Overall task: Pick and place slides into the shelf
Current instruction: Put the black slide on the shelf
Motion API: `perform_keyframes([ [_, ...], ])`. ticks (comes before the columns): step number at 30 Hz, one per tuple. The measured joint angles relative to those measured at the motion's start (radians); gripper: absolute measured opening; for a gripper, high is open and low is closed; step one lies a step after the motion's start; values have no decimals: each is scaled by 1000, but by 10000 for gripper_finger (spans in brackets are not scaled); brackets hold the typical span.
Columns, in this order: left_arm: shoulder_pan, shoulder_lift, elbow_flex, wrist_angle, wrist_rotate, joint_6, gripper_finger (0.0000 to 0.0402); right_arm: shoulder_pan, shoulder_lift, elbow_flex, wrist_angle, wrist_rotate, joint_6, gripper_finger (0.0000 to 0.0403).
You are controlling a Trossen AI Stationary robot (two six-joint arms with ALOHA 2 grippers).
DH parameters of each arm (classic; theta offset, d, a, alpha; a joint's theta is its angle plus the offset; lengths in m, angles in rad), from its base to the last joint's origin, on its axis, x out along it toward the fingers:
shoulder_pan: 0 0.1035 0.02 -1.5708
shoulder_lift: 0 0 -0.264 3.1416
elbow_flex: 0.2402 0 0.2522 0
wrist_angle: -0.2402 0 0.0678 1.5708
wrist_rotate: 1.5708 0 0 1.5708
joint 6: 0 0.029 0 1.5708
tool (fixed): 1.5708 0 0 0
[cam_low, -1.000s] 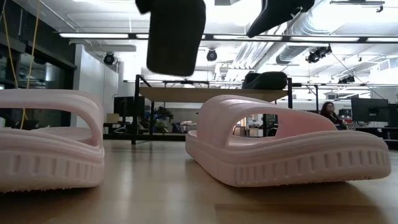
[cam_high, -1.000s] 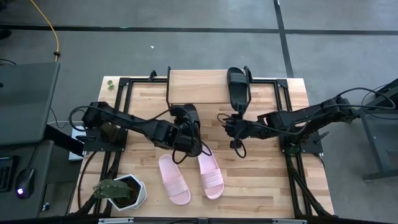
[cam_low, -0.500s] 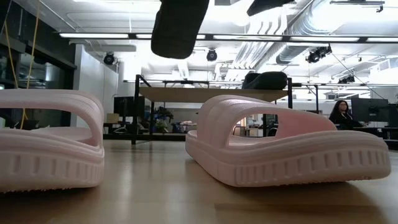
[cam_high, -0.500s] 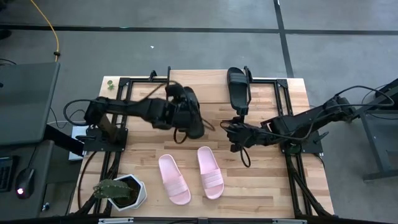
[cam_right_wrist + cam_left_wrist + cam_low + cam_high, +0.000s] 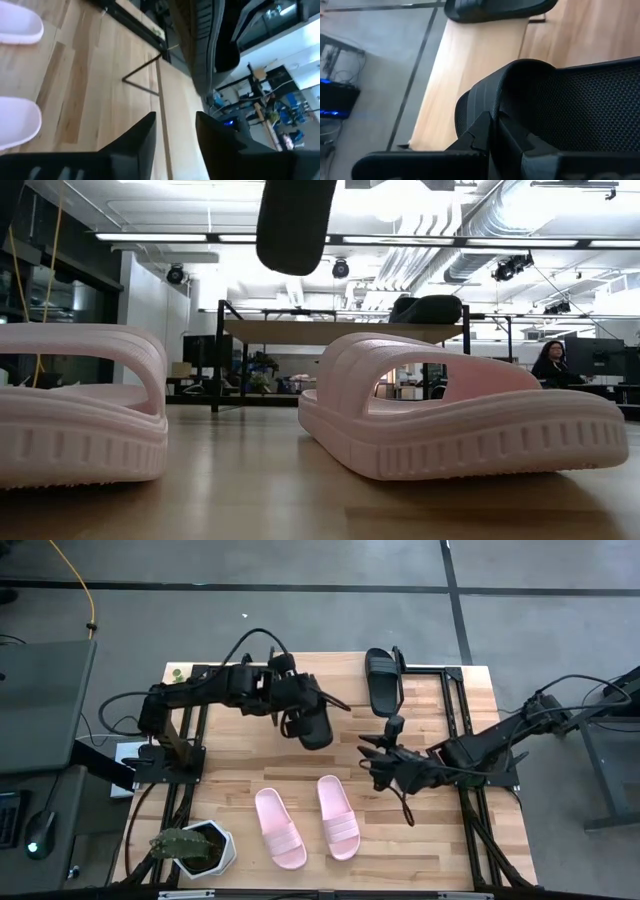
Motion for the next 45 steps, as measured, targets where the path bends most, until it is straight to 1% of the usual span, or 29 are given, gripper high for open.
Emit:
perform_keyframes([
  [7,-3,0,4,2,4,23,12,-1,0,0,109,15,-89,191],
  [11,-3,3,4,2,-35,23,12,0,0,0,174,25,-137,215],
  [14,-3,3,4,5,-62,23,12,-1,0,1,197,25,-151,224],
  [19,-3,3,4,12,-81,40,12,-2,0,1,202,25,-169,227],
  [22,-3,3,4,52,-81,57,12,-2,0,1,219,24,-191,227],
  [27,-3,3,4,107,-51,96,12,-2,0,3,253,15,-231,227],
  [31,-3,3,4,107,-51,100,12,-2,2,36,238,14,-230,228],
  [35,-3,3,4,106,-51,101,12,-2,42,101,182,-2,-229,228],
  [43,-3,3,3,96,-52,100,12,-3,213,297,45,-6,-221,228],
  [45,-3,3,3,86,-52,100,12,-3,241,339,16,7,-221,228],
])
